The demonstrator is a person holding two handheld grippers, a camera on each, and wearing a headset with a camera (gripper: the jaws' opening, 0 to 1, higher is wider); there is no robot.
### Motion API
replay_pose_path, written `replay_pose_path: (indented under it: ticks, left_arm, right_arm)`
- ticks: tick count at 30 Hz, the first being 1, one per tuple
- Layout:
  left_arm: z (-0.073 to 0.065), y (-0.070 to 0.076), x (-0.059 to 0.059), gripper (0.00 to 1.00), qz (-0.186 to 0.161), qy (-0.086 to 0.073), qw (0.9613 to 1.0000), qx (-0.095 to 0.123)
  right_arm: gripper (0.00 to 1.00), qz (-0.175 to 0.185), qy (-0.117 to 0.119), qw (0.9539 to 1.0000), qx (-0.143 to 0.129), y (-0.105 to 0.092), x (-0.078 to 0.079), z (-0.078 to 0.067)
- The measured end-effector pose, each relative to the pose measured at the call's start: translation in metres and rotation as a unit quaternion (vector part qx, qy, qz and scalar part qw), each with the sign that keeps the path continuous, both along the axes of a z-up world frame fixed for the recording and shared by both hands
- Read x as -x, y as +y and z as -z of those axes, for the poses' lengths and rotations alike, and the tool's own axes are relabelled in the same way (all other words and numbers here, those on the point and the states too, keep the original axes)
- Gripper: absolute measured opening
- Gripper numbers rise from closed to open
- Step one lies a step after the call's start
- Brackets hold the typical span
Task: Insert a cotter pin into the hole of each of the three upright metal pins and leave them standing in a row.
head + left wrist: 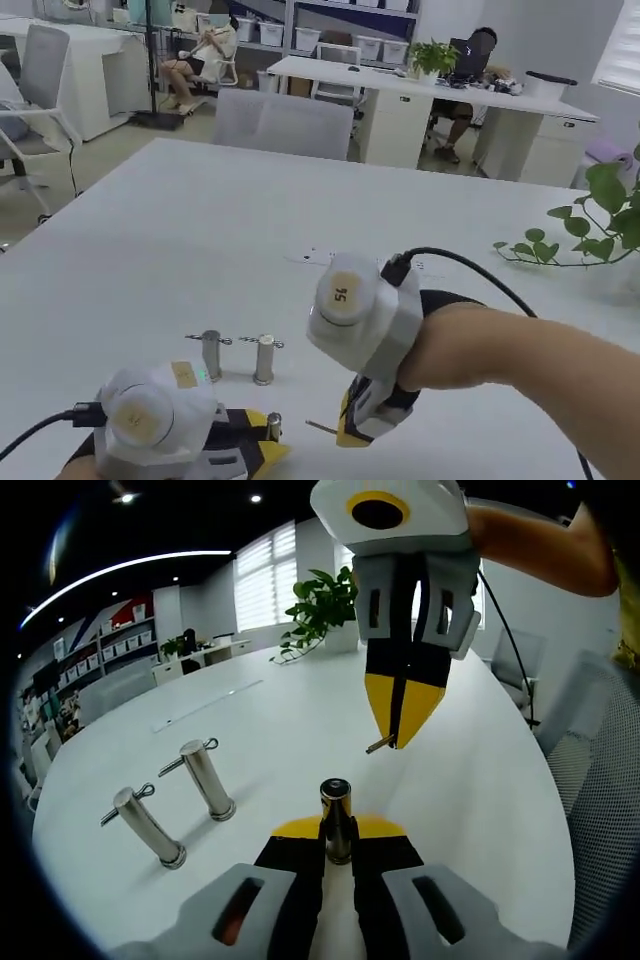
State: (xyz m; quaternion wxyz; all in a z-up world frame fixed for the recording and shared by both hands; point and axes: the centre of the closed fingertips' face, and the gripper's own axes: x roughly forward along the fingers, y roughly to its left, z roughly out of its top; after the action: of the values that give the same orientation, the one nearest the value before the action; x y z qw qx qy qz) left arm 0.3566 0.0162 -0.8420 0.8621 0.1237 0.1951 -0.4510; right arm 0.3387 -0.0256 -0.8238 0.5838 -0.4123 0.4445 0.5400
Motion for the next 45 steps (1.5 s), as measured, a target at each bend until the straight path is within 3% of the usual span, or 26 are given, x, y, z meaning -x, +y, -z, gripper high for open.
replay_pose_path:
  ticks: [16,45]
  left_arm:
    - [0.0,-0.006,-0.002,0.07,-0.036,-0.004,0.9993,-0.007]
    - [0.0,-0.007,0.0,0.07,-0.033,-0.008,0.9993,-0.015]
  right_arm:
    - [0.02,0.0,0.002,1.0,0.003,0.008,0.0,0.005]
    - [0.02,-0.006,0.002,0.9999,0.011,0.015,0.002,0.006]
